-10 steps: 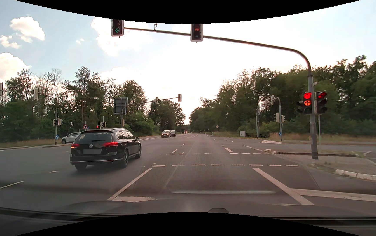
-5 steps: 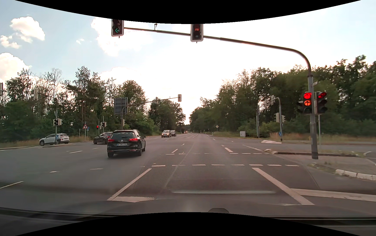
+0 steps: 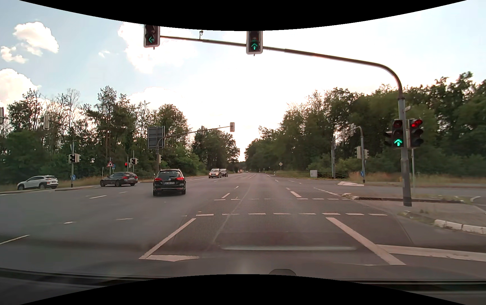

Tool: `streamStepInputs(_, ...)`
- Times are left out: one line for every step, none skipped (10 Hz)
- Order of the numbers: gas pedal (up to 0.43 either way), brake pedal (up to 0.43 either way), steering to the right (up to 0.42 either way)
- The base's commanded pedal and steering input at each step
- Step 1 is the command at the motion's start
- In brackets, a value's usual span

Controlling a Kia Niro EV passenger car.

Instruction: Follow the waypoints while adhering to traffic rules and regulations

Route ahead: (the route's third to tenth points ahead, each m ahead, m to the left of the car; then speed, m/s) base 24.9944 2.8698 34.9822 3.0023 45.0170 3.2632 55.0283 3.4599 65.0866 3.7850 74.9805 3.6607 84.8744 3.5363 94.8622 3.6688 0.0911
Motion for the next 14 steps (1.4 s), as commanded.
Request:
streamStepInputs(0.02,0.0,-0.008)
streamStepInputs(0.067,0.0,-0.008)
streamStepInputs(0.11,0.0,-0.008)
streamStepInputs(0.138,0.0,-0.008)
streamStepInputs(0.157,0.0,-0.008)
streamStepInputs(0.189,0.0,-0.008)
streamStepInputs(0.209,0.0,-0.008)
streamStepInputs(0.228,0.0,-0.008)
streamStepInputs(0.248,0.0,-0.008)
streamStepInputs(0.26,0.0,-0.008)
streamStepInputs(0.268,0.0,-0.008)
streamStepInputs(0.28,0.0,-0.008)
streamStepInputs(0.287,0.0,-0.008)
streamStepInputs(0.299,0.0,-0.008)
